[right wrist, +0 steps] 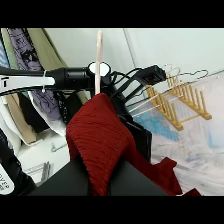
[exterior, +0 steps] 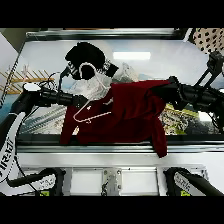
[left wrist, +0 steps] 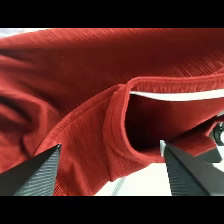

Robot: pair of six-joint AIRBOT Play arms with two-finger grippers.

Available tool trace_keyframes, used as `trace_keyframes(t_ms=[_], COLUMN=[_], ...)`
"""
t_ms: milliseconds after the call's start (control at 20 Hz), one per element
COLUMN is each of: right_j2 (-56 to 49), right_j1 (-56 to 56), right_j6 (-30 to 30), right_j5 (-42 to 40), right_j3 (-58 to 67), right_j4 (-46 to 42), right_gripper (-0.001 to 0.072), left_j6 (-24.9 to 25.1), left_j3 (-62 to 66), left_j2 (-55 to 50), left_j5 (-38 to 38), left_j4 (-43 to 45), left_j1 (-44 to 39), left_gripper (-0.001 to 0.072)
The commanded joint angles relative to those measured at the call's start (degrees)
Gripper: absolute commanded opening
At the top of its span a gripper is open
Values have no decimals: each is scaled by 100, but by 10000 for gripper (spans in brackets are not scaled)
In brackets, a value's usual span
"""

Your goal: Fold the clothes and pants, and hang the long-sleeved shirts on hangers.

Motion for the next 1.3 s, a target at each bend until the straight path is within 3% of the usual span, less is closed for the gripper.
trace_keyframes(t_ms=[0,300,350,450,500,600,800,900,1000,1250], right_j2=[2,2,2,2,2,2,2,4,4,2], right_j1=[-2,-2,-2,-2,-2,-2,-2,0,-2,4], right_j6=[-22,87,87,90,101,101,98,98,79,79], right_j5=[-44,-42,-48,-55,-52,-46,79,72,-4,-79], right_j3=[7,7,7,7,7,7,7,7,7,7], right_j4=[17,20,20,17,20,24,323,321,417,728], right_gripper=[18,18,18,19,18,18,17,17,17,17], left_j6=[66,46,46,44,46,-385,-463,-520,-758,-859], left_j3=[4,4,4,4,7,7,4,4,2,4], left_j2=[-74,-74,-74,-74,-74,-72,17,173,542,844], left_j5=[127,492,479,522,518,496,315,343,337,208], left_j4=[-96,9,98,90,85,96,142,391,1215,1276], left_j1=[-199,-422,-494,-595,-592,-129,407,520,525,525], left_gripper=[684,683,526,375,16,16,16,16,16,17])
